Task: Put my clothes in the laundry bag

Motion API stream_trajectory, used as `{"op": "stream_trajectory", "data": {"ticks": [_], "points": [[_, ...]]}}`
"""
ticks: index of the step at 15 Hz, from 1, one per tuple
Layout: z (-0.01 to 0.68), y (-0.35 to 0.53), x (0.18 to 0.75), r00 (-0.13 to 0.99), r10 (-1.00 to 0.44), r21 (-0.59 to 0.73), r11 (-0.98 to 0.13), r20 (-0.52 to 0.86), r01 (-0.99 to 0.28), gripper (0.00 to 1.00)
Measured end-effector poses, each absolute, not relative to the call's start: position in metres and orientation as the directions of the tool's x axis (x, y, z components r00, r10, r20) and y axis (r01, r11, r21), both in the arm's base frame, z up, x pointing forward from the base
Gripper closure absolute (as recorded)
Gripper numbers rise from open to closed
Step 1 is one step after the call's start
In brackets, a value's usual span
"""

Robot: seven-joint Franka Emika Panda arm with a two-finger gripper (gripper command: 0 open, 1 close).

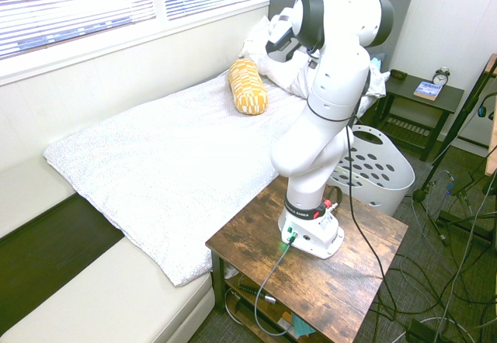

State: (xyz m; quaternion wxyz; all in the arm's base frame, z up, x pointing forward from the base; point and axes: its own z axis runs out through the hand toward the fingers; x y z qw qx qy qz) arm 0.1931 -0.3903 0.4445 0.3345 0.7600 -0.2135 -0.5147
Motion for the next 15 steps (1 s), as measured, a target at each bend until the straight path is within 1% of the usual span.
{"op": "stream_trajectory", "data": {"ticks": [3, 6, 8, 9, 12, 15], "points": [[0.400, -0.395, 0.151, 0.332, -0.684, 0.726, -0.688, -0.650, 0.005, 1.00], [0.343, -0.391, 0.139, 0.393, -0.686, 0.729, -0.682, -0.612, -0.056, 1.00], [0.318, -0.396, 0.132, 0.406, -0.691, 0.739, -0.672, -0.598, -0.055, 1.00], [0.308, -0.402, 0.130, 0.430, -0.699, 0.756, -0.652, -0.571, -0.056, 0.00], [0.269, -0.413, 0.123, 0.481, -0.716, 0.785, -0.613, -0.505, -0.089, 0.00], [0.223, -0.404, 0.124, 0.482, -0.705, 0.778, -0.624, -0.519, -0.076, 0.00]]}}
